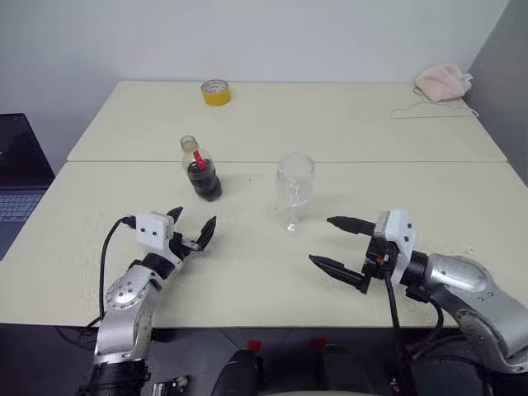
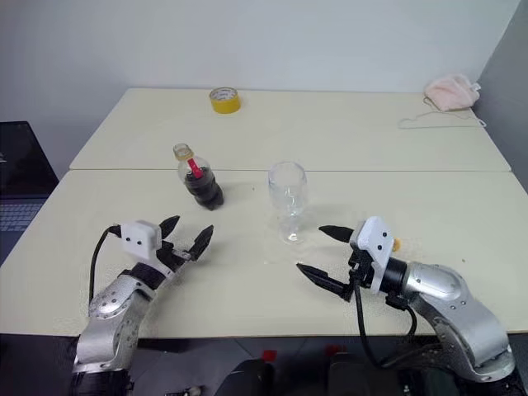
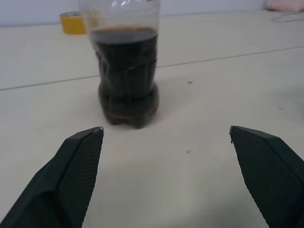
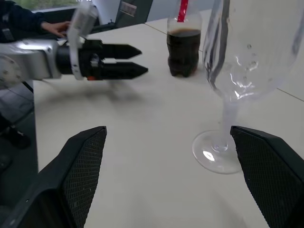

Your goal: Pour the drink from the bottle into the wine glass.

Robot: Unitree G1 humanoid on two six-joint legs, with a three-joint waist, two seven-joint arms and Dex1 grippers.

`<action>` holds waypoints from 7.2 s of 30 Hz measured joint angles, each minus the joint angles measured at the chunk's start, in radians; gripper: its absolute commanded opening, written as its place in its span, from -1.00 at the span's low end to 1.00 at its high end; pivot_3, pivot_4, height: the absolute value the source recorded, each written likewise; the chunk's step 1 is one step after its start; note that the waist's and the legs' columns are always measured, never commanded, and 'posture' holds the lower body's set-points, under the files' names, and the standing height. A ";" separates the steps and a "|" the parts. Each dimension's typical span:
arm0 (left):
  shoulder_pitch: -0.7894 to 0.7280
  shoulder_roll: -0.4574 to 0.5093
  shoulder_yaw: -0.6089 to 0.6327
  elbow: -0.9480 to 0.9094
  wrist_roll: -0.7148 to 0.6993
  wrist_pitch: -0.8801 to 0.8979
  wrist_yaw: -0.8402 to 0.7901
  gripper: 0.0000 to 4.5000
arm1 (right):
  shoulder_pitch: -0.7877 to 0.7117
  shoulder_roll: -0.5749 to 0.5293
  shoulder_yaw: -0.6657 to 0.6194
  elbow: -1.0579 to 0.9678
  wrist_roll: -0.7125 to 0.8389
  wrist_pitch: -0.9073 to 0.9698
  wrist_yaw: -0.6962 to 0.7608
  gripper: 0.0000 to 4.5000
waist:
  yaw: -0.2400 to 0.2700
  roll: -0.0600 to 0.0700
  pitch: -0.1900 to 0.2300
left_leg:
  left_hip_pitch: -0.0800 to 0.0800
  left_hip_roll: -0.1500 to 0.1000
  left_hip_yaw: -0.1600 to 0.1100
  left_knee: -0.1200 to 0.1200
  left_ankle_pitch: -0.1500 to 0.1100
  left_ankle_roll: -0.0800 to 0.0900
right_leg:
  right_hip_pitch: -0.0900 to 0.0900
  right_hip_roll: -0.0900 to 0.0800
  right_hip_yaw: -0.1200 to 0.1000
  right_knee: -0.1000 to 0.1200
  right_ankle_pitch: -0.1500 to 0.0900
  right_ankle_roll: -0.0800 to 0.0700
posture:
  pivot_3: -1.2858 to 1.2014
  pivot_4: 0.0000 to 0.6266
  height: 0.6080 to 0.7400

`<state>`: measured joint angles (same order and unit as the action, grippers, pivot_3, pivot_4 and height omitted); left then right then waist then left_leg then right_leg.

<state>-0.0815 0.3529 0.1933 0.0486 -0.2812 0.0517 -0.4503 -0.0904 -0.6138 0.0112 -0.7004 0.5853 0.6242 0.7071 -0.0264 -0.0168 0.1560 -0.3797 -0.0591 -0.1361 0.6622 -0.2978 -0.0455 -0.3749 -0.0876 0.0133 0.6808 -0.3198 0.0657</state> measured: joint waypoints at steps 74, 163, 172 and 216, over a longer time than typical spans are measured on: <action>-0.519 -0.027 -0.104 0.270 0.142 0.096 0.085 -0.54 | -0.204 0.041 -0.002 -0.040 0.153 0.106 -0.167 1.00 | -0.003 -0.003 0.000 | -0.003 -0.001 -0.001 0.002 0.000 0.000 | -0.002 -0.001 -0.001 0.001 0.000 0.000 | 0.03 -0.52 1.00; -0.991 0.237 -0.522 0.806 0.967 -0.895 0.397 -0.59 | -0.280 0.092 0.011 0.029 0.065 0.133 -0.267 1.00 | -0.009 -0.003 0.001 | -0.007 -0.003 0.001 0.002 0.000 0.000 | -0.010 -0.001 0.001 0.007 0.000 0.000 | 0.03 -0.52 1.00; -1.002 0.241 -0.553 0.826 1.015 -0.908 0.461 -0.59 | -0.280 0.094 0.012 0.023 0.065 0.149 -0.274 1.00 | -0.010 -0.003 0.001 | -0.010 -0.004 0.002 0.003 0.000 0.000 | -0.014 0.000 0.001 0.011 0.000 0.000 | 0.03 -0.52 1.00; -1.043 0.256 -0.582 0.865 1.074 -0.870 0.558 -0.59 | -0.275 0.104 0.013 0.005 0.065 0.168 -0.273 1.00 | -0.018 -0.003 0.001 | -0.012 -0.010 0.000 0.005 0.000 0.000 | -0.016 -0.002 0.000 0.015 0.000 0.001 | 0.03 -0.52 1.00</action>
<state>-1.1243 0.6088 -0.3887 0.9134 0.7931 -0.8184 0.1073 -0.3658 -0.5097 0.0247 -0.6956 0.6499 0.7924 0.4345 -0.0446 -0.0199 0.1565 -0.3919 -0.0695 -0.1361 0.6670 -0.2975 -0.0456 -0.3912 -0.0900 0.0136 0.6960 -0.3199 0.0665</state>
